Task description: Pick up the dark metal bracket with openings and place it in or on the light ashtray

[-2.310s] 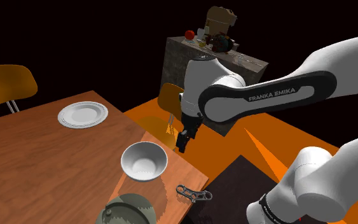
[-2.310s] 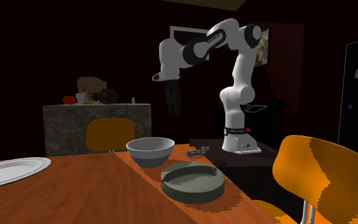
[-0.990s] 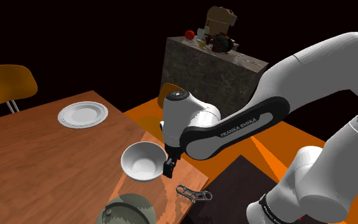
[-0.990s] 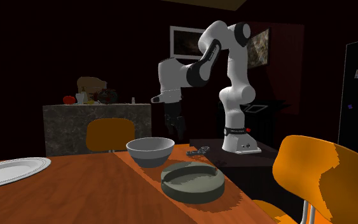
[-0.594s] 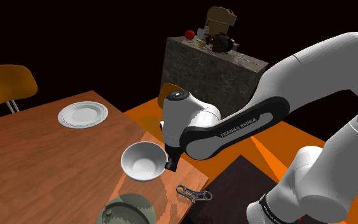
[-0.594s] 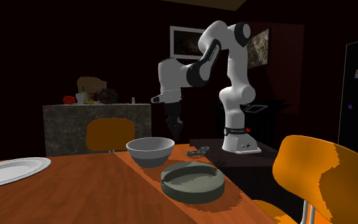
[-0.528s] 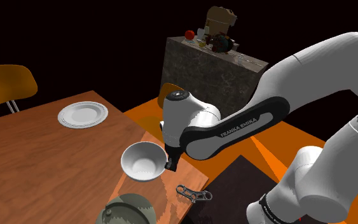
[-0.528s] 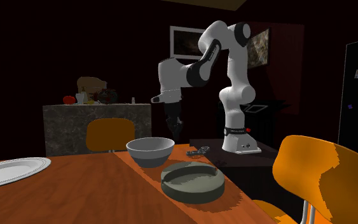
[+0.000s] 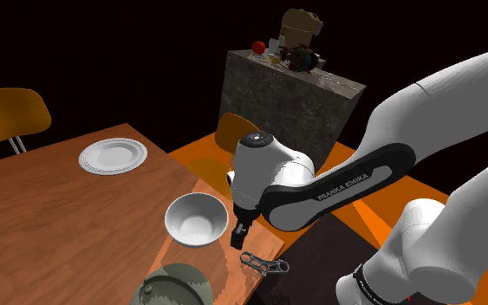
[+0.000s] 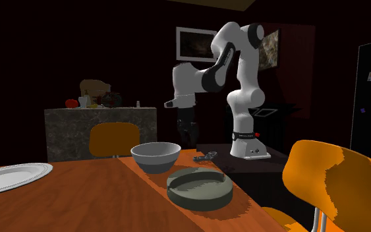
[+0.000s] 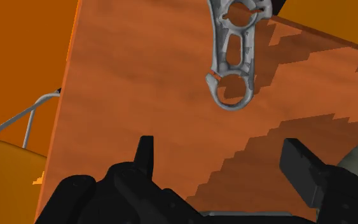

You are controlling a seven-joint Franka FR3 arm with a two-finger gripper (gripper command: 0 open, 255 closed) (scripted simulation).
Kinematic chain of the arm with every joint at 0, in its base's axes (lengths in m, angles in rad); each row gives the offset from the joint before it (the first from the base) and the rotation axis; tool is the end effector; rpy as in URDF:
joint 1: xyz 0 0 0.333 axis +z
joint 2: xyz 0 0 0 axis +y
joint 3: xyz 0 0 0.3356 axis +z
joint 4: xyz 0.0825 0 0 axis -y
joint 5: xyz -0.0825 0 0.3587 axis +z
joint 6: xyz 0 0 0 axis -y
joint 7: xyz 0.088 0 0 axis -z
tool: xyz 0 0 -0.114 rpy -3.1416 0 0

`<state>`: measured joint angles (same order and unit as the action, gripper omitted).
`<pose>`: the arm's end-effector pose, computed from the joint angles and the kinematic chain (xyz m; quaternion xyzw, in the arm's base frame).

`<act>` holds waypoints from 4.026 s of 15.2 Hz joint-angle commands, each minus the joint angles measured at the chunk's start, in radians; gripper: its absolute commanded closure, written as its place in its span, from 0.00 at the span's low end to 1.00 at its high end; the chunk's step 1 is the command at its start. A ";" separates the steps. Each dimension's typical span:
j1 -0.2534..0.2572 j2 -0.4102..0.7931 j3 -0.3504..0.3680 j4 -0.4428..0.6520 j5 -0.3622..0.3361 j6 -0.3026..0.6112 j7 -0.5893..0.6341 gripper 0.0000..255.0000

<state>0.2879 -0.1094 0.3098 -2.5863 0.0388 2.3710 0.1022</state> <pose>0.3367 0.2286 0.3194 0.9719 0.2289 -0.0506 0.0226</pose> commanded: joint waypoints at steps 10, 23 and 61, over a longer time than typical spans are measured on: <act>0.108 -0.159 0.050 -0.365 0.161 0.318 0.015 0.00; 0.079 -0.056 0.069 -0.368 0.121 0.423 0.042 1.00; 0.112 -0.093 0.160 -0.009 0.088 0.036 0.218 1.00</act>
<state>0.4059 -0.2486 0.4497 -2.6405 0.1485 2.4065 0.2849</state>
